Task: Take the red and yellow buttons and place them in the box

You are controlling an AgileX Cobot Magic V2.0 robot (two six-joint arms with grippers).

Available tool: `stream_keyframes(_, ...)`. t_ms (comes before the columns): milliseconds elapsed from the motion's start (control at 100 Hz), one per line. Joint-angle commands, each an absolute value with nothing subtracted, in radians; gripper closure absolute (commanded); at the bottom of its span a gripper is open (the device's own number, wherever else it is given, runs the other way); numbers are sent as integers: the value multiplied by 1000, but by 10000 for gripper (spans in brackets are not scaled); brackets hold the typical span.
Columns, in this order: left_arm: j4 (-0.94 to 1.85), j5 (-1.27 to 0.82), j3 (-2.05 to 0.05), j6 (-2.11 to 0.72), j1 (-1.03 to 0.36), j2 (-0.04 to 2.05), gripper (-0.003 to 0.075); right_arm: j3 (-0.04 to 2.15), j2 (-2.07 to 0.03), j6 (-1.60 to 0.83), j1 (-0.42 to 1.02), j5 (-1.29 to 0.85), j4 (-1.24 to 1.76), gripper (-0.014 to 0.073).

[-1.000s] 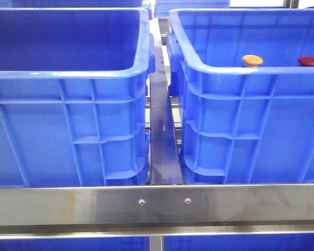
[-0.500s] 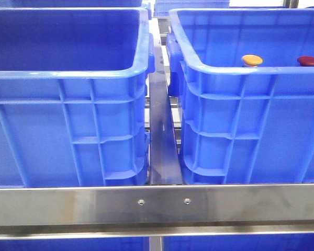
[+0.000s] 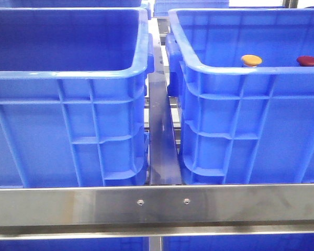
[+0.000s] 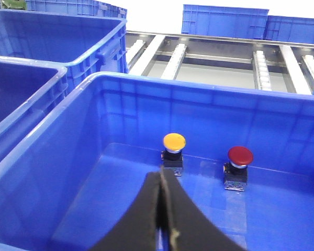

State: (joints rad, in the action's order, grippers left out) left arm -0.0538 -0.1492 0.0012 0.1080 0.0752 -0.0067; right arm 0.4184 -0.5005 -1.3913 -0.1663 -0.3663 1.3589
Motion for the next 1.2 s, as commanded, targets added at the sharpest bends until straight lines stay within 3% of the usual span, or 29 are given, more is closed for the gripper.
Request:
stream_keyframes(0, -44, -74, 54, 117, 68, -36, 740, 445, -503, -1398, -170, -366, 1385, 655)
stream_keyframes(690, -44, -74, 54, 117, 68, -36, 740, 445, -503, -1398, -170, -392, 1385, 655)
stream_keyframes(990, -44, -74, 54, 117, 68, -36, 740, 445, -474, -1398, -73, -418, 1385, 655)
stream_keyframes(1190, -44, -74, 54, 117, 68, -36, 740, 433, -473, -1398, -58, -265, 1393, 655)
